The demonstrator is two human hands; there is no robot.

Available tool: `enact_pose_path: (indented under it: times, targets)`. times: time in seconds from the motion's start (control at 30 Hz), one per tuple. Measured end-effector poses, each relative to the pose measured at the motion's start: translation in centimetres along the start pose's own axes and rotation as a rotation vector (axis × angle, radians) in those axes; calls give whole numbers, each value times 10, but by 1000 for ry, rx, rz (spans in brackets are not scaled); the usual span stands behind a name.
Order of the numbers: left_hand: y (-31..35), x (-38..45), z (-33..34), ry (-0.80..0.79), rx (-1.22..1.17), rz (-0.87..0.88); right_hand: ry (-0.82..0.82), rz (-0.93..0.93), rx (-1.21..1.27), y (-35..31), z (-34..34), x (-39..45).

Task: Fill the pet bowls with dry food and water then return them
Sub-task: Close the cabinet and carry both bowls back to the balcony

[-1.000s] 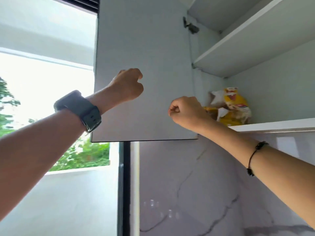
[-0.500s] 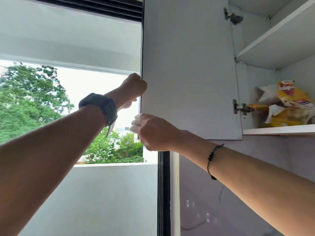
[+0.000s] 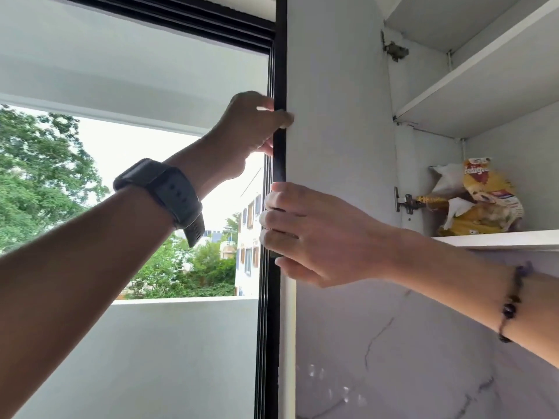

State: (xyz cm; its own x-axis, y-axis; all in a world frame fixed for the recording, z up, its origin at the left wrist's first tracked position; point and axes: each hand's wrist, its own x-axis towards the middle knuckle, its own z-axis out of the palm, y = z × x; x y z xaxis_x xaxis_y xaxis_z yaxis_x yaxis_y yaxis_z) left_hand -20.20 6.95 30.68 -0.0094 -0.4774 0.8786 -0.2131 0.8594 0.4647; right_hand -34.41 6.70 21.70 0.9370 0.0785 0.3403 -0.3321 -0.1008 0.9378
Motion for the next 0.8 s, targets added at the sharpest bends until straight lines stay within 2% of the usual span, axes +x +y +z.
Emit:
enact_pose_path:
  times: [0.17, 0.27, 0.33, 0.43, 0.57, 0.8]
  targets:
    - [46, -15, 56, -63, -26, 273, 28, -8, -92, 15, -65, -57]
    - [66, -25, 102, -15, -14, 396, -27, -19, -160, 29, -100, -96]
    - [79, -29, 136, 26, -108, 446, -94, -24, -221, 37, -120, -122]
    - [99, -40, 183, 44, -213, 451, -210, -31, -278, 46, -151, -156]
    - [116, -50, 235, -23, -378, 452, -324, -18, -334, 52, -182, -191]
    - [140, -52, 305, -247, -282, 388, -525, 84, -385, 61, -203, -249]
